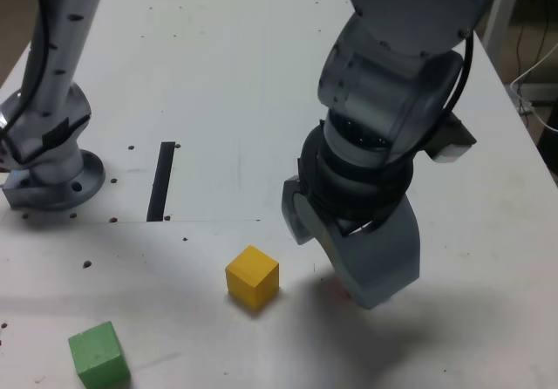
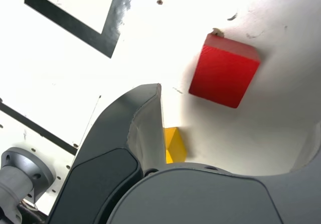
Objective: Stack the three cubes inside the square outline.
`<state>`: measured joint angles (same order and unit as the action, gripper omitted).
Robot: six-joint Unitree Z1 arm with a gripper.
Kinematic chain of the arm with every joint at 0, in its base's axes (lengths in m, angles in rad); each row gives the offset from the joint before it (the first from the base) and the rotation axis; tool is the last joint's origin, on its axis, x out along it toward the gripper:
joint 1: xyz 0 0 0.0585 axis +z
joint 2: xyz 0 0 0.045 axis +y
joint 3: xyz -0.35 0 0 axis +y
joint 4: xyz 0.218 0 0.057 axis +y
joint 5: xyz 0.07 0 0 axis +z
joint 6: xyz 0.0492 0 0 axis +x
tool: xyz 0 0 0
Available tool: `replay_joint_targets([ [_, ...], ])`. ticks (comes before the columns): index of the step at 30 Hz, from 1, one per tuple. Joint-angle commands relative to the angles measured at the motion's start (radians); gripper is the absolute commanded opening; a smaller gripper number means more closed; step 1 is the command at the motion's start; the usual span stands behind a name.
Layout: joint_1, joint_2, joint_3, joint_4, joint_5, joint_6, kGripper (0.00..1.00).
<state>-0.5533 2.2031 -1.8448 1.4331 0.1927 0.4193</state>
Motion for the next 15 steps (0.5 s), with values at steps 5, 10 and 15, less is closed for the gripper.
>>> replay_joint_targets([
  [5,0.012,0.034,-0.044,0.004,0.002,0.020,0.99],
  [10,0.028,0.057,-0.060,0.007,0.000,0.030,0.99],
  [15,0.048,0.068,-0.065,0.009,-0.004,0.038,0.97],
])
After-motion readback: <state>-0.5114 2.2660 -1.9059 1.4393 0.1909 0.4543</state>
